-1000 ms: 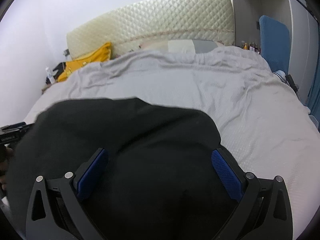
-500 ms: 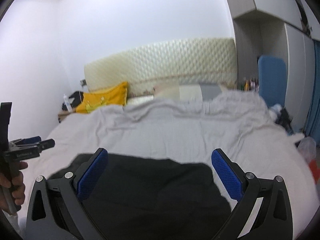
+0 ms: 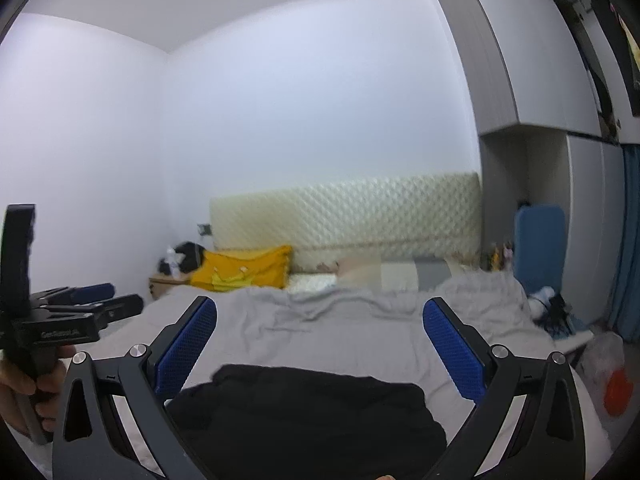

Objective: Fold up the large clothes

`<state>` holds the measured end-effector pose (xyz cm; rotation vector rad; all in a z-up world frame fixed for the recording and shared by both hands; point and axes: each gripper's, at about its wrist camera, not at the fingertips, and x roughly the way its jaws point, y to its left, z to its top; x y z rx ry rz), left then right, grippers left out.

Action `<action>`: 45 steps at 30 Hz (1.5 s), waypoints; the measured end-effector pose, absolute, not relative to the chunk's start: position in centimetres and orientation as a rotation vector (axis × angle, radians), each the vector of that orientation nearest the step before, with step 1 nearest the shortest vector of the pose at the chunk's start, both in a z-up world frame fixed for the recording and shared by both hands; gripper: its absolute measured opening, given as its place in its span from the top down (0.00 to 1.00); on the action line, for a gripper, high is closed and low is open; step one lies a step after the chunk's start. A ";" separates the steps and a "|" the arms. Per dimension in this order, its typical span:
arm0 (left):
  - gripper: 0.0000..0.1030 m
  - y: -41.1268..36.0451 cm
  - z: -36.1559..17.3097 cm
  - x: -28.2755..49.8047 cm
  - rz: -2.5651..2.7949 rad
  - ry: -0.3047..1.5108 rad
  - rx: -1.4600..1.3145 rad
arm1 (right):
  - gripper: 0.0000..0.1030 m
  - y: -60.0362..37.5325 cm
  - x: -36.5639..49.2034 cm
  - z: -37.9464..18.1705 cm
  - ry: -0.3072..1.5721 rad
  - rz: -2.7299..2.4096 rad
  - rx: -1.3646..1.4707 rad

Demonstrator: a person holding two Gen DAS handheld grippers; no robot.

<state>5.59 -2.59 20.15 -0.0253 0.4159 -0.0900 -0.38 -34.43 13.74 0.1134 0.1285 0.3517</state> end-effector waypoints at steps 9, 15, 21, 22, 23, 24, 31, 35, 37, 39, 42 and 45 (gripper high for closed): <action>0.18 -3.1 18.1 -0.5 -0.081 0.392 0.004 | 0.00 -33.7 -6.3 11.3 0.103 0.327 0.082; 0.18 -4.3 15.3 -3.1 -0.094 0.422 0.035 | 0.00 -33.3 -8.1 8.3 0.152 0.307 0.106; 0.18 -4.4 13.0 -3.8 -0.104 0.457 0.031 | 0.00 -32.7 -9.2 6.0 0.209 0.272 0.107; 0.18 -4.3 12.8 -3.7 -0.102 0.460 0.030 | 0.00 -32.6 -9.2 5.5 0.221 0.266 0.111; 0.18 -4.3 12.4 -3.9 -0.102 0.467 0.028 | 0.00 -32.5 -9.3 5.1 0.229 0.262 0.115; 0.18 -4.2 11.9 -4.0 -0.097 0.478 0.027 | 0.00 -32.4 -9.3 4.6 0.241 0.259 0.122; 0.18 -3.6 9.3 -3.7 -0.073 0.527 0.015 | 0.00 -31.6 -9.5 1.4 0.307 0.231 0.119; 0.18 -3.0 8.1 -3.6 -0.058 0.547 0.001 | 0.00 -31.2 -9.8 0.4 0.326 0.231 0.095; 0.18 -2.8 7.3 -3.5 -0.051 0.568 -0.008 | 0.00 -31.3 -9.9 0.1 0.333 0.229 0.098; 0.18 -2.5 6.4 -3.5 -0.042 0.585 -0.021 | 0.00 -31.4 -10.0 -0.1 0.337 0.226 0.100; 0.18 -1.9 5.5 -3.6 -0.025 0.604 -0.032 | 0.00 -31.4 -10.0 -0.5 0.348 0.226 0.104; 0.18 -1.6 5.0 -3.4 -0.024 0.619 -0.035 | 0.00 -31.2 -10.0 -0.8 0.362 0.229 0.100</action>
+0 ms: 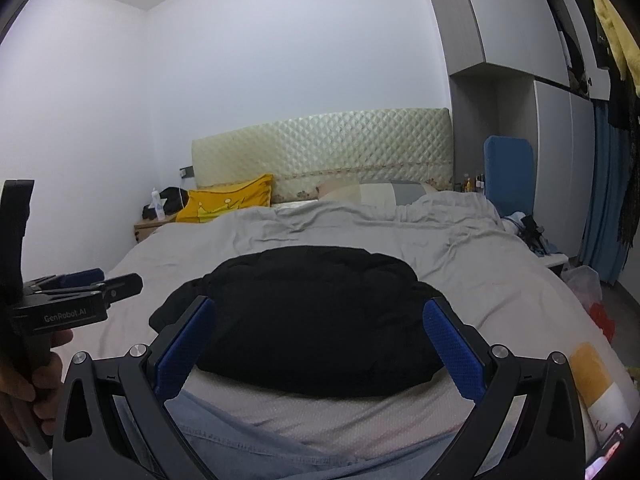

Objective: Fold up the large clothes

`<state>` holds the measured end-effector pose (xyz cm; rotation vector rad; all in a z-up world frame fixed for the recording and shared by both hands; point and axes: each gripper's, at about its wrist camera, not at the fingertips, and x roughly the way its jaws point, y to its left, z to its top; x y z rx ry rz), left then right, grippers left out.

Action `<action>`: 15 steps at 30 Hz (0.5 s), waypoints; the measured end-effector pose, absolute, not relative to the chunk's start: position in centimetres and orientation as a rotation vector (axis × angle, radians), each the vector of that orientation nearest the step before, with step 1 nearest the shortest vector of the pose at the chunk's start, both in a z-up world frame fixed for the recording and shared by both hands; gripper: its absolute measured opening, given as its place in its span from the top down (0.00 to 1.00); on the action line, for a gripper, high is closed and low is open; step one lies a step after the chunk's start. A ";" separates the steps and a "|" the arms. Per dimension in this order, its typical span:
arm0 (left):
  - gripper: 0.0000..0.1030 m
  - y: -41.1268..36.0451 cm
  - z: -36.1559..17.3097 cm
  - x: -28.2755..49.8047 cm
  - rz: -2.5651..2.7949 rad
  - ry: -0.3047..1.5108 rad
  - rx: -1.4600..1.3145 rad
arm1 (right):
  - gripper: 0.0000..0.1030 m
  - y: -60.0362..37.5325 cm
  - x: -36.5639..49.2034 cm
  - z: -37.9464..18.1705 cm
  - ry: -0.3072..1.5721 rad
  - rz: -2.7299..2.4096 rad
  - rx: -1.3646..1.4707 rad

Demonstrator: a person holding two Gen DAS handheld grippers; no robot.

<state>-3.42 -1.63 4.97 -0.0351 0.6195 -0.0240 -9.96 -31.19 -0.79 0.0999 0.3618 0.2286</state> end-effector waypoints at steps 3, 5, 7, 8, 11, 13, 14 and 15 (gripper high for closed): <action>0.18 -1.5 4.6 -3.3 -0.008 0.625 -0.026 | 0.00 -31.0 -9.9 -1.1 0.370 0.228 0.092; 0.18 -1.3 4.3 -3.1 -0.010 0.638 -0.034 | 0.00 -31.0 -9.7 -1.4 0.381 0.225 0.093; 0.18 -1.1 4.0 -3.0 -0.005 0.645 -0.041 | 0.00 -30.9 -9.5 -1.6 0.388 0.213 0.088; 0.18 -1.0 3.9 -3.1 -0.002 0.645 -0.041 | 0.00 -30.9 -9.5 -1.7 0.388 0.208 0.083; 0.18 -0.8 3.8 -3.0 0.002 0.649 -0.046 | 0.00 -30.8 -9.6 -1.8 0.390 0.210 0.083; 0.18 -0.8 3.8 -3.1 0.002 0.650 -0.046 | 0.00 -30.8 -9.6 -1.9 0.393 0.211 0.090; 0.18 -0.8 3.8 -3.0 0.003 0.649 -0.045 | 0.00 -30.8 -9.5 -1.9 0.395 0.212 0.092; 0.18 -0.8 3.8 -3.1 0.005 0.649 -0.043 | 0.00 -30.8 -9.5 -1.9 0.396 0.215 0.095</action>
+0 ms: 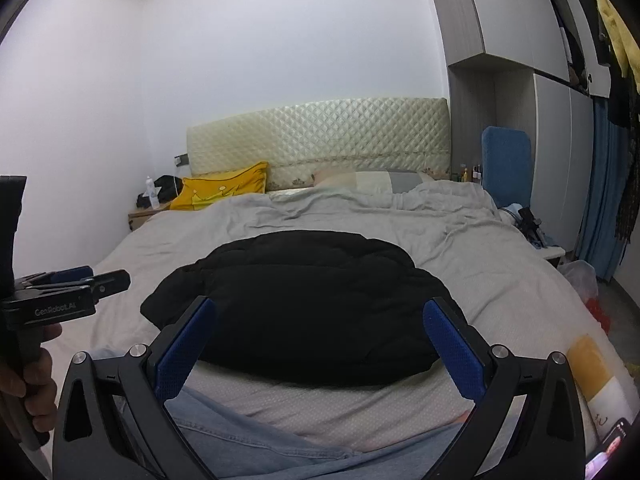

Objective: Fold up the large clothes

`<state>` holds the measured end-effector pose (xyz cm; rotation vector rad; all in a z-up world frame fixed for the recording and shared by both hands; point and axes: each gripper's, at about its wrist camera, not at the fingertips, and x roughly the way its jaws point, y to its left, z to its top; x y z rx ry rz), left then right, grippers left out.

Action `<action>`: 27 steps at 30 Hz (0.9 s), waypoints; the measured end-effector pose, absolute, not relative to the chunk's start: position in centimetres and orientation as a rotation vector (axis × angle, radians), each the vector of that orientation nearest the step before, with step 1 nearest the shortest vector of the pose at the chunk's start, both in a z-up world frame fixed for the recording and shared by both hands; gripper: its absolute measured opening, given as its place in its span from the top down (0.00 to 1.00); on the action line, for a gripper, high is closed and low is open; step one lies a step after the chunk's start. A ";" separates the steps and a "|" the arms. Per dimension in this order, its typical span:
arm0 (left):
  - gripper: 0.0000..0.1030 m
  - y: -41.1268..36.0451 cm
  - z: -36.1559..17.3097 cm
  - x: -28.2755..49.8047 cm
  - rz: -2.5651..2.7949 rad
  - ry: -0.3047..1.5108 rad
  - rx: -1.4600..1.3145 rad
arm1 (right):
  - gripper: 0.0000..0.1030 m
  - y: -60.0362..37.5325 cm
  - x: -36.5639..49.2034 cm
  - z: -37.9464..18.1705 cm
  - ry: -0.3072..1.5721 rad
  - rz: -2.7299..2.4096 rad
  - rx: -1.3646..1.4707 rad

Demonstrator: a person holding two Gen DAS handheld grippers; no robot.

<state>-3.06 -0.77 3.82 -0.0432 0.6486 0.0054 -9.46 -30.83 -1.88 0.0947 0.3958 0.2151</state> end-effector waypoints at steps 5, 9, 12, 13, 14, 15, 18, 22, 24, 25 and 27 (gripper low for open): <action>0.18 -0.5 3.8 -3.1 0.008 0.648 -0.049 | 0.00 -31.1 -9.5 -1.7 0.390 0.215 0.099; 0.18 -0.2 3.7 -3.0 -0.005 0.653 -0.066 | 0.00 -31.2 -9.4 -1.8 0.394 0.206 0.095; 0.18 0.0 3.7 -2.8 0.005 0.656 -0.069 | 0.00 -31.2 -9.4 -1.8 0.394 0.191 0.091; 0.18 0.1 3.6 -2.8 0.005 0.657 -0.072 | 0.00 -31.4 -9.4 -1.7 0.392 0.196 0.105; 0.18 0.1 3.7 -2.8 0.003 0.658 -0.075 | 0.00 -31.3 -9.4 -1.6 0.391 0.201 0.109; 0.18 0.1 3.6 -2.8 0.000 0.660 -0.077 | 0.00 -31.2 -9.4 -1.6 0.391 0.200 0.107; 0.18 0.1 3.7 -2.6 0.001 0.661 -0.073 | 0.00 -31.1 -9.4 -1.6 0.392 0.193 0.094; 0.18 0.1 3.9 -2.7 0.001 0.660 -0.071 | 0.00 -31.4 -9.2 -1.6 0.394 0.194 0.111; 0.18 0.1 4.0 -2.7 0.003 0.660 -0.069 | 0.00 -31.4 -9.3 -1.6 0.395 0.195 0.110; 0.18 0.2 4.0 -2.7 0.001 0.661 -0.072 | 0.00 -31.4 -9.3 -1.6 0.396 0.197 0.107; 0.18 0.1 4.0 -2.7 -0.002 0.661 -0.075 | 0.00 -31.3 -9.4 -1.6 0.397 0.197 0.105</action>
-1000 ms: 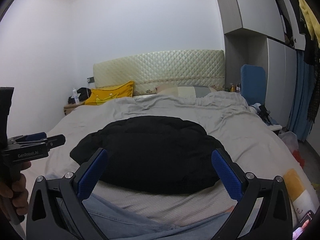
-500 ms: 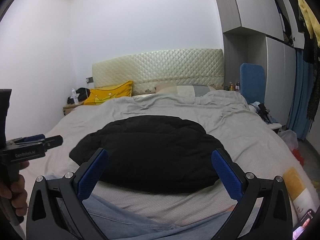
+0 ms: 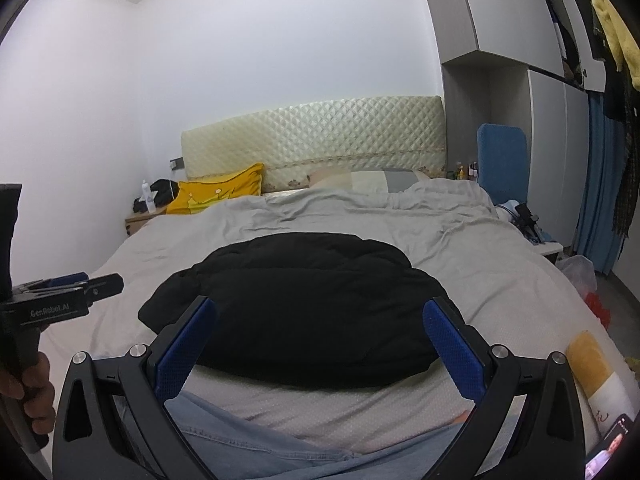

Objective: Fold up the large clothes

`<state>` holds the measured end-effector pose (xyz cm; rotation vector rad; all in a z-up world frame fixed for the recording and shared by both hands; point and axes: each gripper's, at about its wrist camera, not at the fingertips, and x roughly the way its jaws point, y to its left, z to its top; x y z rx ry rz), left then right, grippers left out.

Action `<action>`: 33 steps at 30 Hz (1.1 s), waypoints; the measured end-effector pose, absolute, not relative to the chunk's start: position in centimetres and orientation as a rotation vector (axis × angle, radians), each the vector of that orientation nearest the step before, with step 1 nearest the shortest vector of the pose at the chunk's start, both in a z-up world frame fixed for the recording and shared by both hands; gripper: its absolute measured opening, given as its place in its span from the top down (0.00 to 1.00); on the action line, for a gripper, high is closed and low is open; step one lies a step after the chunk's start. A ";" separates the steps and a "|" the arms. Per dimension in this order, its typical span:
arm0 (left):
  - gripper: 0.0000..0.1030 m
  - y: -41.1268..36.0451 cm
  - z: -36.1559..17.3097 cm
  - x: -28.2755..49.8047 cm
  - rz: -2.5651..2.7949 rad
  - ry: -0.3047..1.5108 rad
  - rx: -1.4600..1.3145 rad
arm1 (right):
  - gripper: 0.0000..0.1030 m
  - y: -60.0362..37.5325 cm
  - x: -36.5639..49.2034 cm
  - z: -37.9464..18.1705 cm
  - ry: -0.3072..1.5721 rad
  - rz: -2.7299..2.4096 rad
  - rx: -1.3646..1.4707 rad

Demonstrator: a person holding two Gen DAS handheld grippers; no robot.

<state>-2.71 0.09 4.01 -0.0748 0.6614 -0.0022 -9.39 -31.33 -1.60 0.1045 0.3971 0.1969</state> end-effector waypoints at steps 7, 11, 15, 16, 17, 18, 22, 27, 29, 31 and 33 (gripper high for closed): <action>0.18 0.0 4.3 -2.9 0.006 0.657 -0.075 | 0.00 -31.4 -9.4 -1.5 0.398 0.199 0.105; 0.18 -0.1 4.3 -3.1 0.005 0.655 -0.070 | 0.00 -31.3 -9.5 -1.5 0.399 0.199 0.107; 0.18 -0.1 4.4 -3.1 -0.002 0.659 -0.072 | 0.00 -31.2 -9.6 -1.5 0.398 0.201 0.110; 0.18 -0.1 4.4 -3.2 -0.004 0.658 -0.072 | 0.00 -31.2 -9.7 -1.4 0.394 0.200 0.113; 0.18 -0.1 4.5 -3.2 -0.004 0.656 -0.071 | 0.00 -31.2 -9.6 -1.4 0.392 0.200 0.114; 0.18 -0.1 4.6 -3.2 -0.004 0.653 -0.070 | 0.00 -31.1 -9.7 -1.4 0.392 0.201 0.114; 0.18 -0.1 4.7 -3.1 -0.011 0.654 -0.069 | 0.00 -31.1 -9.7 -1.6 0.394 0.201 0.111; 0.18 0.0 4.7 -3.3 -0.010 0.649 -0.071 | 0.00 -31.2 -9.8 -1.6 0.398 0.200 0.115; 0.18 0.0 4.8 -3.4 -0.012 0.652 -0.071 | 0.00 -31.2 -9.7 -1.6 0.399 0.201 0.117; 0.18 0.0 4.7 -3.4 -0.014 0.656 -0.072 | 0.00 -31.2 -9.7 -1.6 0.401 0.206 0.122; 0.18 0.0 4.8 -3.5 -0.014 0.655 -0.071 | 0.00 -31.3 -9.7 -1.5 0.401 0.208 0.124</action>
